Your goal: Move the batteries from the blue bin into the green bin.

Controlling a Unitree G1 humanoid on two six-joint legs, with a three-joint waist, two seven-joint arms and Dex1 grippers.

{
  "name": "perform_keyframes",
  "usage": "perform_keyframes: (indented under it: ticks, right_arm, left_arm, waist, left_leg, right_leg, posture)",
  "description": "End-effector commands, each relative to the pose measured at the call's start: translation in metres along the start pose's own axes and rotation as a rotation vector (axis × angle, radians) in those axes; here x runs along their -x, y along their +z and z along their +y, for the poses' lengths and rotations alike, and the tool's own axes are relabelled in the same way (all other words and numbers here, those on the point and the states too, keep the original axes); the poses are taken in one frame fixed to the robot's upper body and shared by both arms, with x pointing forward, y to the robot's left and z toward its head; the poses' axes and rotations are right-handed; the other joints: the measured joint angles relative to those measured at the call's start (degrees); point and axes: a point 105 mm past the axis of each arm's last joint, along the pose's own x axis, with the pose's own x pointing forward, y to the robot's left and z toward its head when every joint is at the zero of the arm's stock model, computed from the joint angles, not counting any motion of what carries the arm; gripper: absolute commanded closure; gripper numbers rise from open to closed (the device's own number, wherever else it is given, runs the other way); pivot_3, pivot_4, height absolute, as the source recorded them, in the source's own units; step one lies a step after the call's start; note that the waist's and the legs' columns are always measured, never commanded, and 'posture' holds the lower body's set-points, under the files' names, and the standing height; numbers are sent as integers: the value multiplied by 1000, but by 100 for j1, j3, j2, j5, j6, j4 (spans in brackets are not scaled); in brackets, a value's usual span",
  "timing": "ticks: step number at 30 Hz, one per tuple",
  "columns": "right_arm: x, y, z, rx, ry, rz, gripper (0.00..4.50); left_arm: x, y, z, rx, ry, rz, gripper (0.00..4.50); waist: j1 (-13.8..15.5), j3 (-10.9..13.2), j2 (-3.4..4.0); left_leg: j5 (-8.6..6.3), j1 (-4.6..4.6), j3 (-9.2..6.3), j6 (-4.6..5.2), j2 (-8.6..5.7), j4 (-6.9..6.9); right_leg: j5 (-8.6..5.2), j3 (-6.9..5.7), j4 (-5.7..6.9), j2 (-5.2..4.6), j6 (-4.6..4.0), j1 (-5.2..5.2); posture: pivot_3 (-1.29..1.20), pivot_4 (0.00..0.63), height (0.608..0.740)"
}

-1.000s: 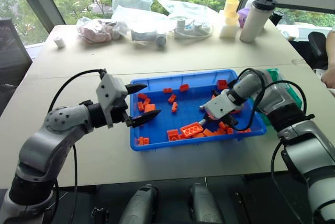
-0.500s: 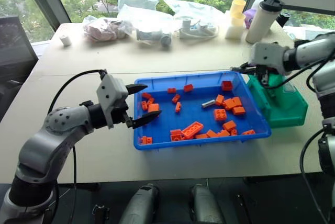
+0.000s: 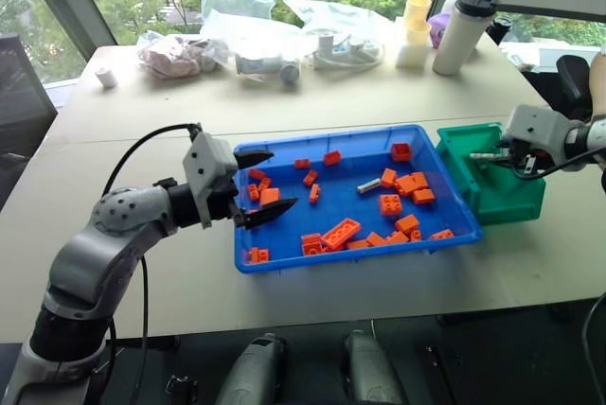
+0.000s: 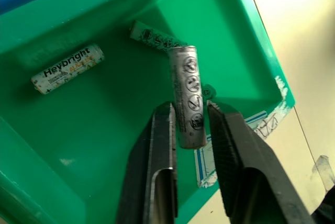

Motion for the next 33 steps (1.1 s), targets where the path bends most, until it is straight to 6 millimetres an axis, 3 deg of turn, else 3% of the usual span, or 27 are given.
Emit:
perform_keyframes:
  ticks: [1, 3, 5, 7, 9, 10, 12, 18, 27, 33]
  right_arm:
    - [17, 15, -14, 33, -82, -53, 1012]
    - [21, 30, -19, 48, -106, -107, 47]
    - [24, 47, -24, 59, -122, -168, 47]
    - [20, 95, -18, 62, -52, -344, 47]
    - [9, 129, 2, 88, 77, -451, 47]
    - [2, 135, 12, 103, 131, -460, 47]
    - [-12, 139, 29, 128, 212, -458, 47]
    - [-55, 148, 53, 124, 354, -425, 47]
    - [-89, 130, 64, 152, 463, -292, 47]
    - [-100, 128, 74, 161, 519, -272, 47]
  left_arm:
    - [1, 10, 1, -47, 0, -26, 0]
    - [2, 10, 1, -48, -1, -24, 0]
    - [2, 10, 2, -50, -2, -23, 0]
    - [1, 10, 2, -52, -7, -23, 0]
    - [0, 11, 2, -55, -10, -23, 0]
    - [0, 12, 3, -57, -9, -23, 0]
    - [0, 12, 4, -60, -8, -22, 0]
    - [3, 13, 3, -65, -2, -15, 0]
    - [5, 13, 2, -67, 27, -10, 0]
    - [7, 13, 1, -66, 44, -7, 0]
  waist:
    - [9, 0, 0]
    - [6, 0, 0]
    - [5, 0, 0]
    - [-28, 0, 0]
    - [-82, 0, 1]
    - [-85, 0, 1]
    - [-26, 0, -1]
    - [96, 1, -3]
    - [-13, 1, -3]
    - [-29, 1, -3]
  left_leg:
    - [0, 0, 0, 0, -1, 0]
    - [0, 0, 0, 0, -2, 1]
    - [0, 0, 0, 0, -2, 1]
    - [0, 0, 0, 0, -1, 0]
    - [0, 3, 1, 0, 4, -1]
    - [0, 5, 1, 0, 9, -2]
    - [0, 4, -8, -1, 13, -2]
    - [-2, -7, -8, 3, -11, 18]
    - [0, -4, -10, -1, -4, 9]
    - [2, -3, -10, -3, -3, 5]
  right_leg:
    - [0, 0, 0, 0, 0, 0]
    - [0, 0, 0, -1, 0, 1]
    - [0, 0, 0, -1, 0, 1]
    - [0, 0, 0, -1, 0, 1]
    - [0, 5, 1, 4, 0, 0]
    - [0, 5, 3, 7, 0, 0]
    - [0, -1, 3, 15, 0, 1]
    - [1, -2, -3, -6, 1, 5]
    - [1, -5, 2, 0, 1, 0]
    - [1, -4, 2, 2, 1, -2]
  posture:
    - [0, 150, 740]
    - [0, 150, 740]
    - [0, 150, 740]
    - [0, 150, 740]
    - [0, 150, 740]
    - [0, 150, 740]
    - [0, 150, 740]
    - [0, 150, 740]
    - [0, 150, 740]
    - [0, 150, 740]
